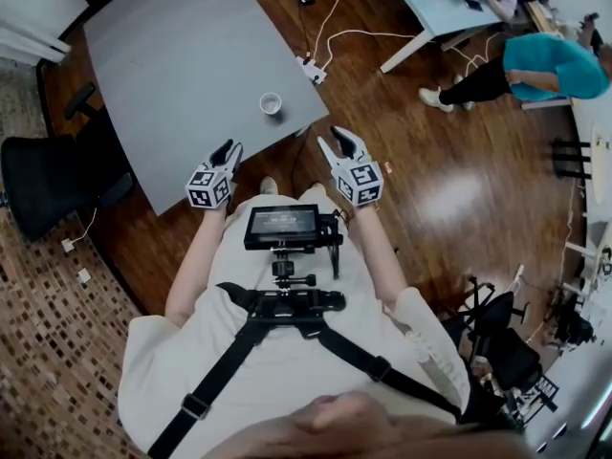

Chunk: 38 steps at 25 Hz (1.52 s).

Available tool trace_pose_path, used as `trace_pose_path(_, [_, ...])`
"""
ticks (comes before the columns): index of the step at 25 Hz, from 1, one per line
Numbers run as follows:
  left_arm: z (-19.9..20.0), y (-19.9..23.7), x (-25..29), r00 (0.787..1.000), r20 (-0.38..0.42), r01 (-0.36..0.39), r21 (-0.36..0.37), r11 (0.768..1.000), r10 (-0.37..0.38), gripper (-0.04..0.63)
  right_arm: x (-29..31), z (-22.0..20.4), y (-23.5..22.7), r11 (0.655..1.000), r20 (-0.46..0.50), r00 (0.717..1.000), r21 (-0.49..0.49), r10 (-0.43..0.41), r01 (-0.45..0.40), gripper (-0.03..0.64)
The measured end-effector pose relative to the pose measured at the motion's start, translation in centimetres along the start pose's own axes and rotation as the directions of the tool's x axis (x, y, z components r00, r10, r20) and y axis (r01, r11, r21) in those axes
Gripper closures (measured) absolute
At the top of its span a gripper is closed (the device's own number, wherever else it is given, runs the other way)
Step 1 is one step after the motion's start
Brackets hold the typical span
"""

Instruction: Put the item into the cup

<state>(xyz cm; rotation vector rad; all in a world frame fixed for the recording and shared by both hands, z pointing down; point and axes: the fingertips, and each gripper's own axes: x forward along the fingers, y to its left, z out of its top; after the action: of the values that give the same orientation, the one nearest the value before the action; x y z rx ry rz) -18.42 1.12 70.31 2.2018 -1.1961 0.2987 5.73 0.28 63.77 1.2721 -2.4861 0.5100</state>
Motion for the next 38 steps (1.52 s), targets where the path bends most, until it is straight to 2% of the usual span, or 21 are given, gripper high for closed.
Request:
trace_pose_path(28, [-1.4,0.5,-0.5,0.999,-0.038,-0.025,0.001,1.000,0.025,0.482,0.7,-0.7,0.9,1.000,-0.022,0.999,-0.013,0.025,-0.026,0.442])
trace_pose_path(38, [-1.3,0.5,-0.3,0.999,-0.047,-0.020,0.015,1.000,0.020,0.482,1.1,-0.8,2.4,0.996,-0.015,0.998,-0.068,0.053,-0.054,0.446])
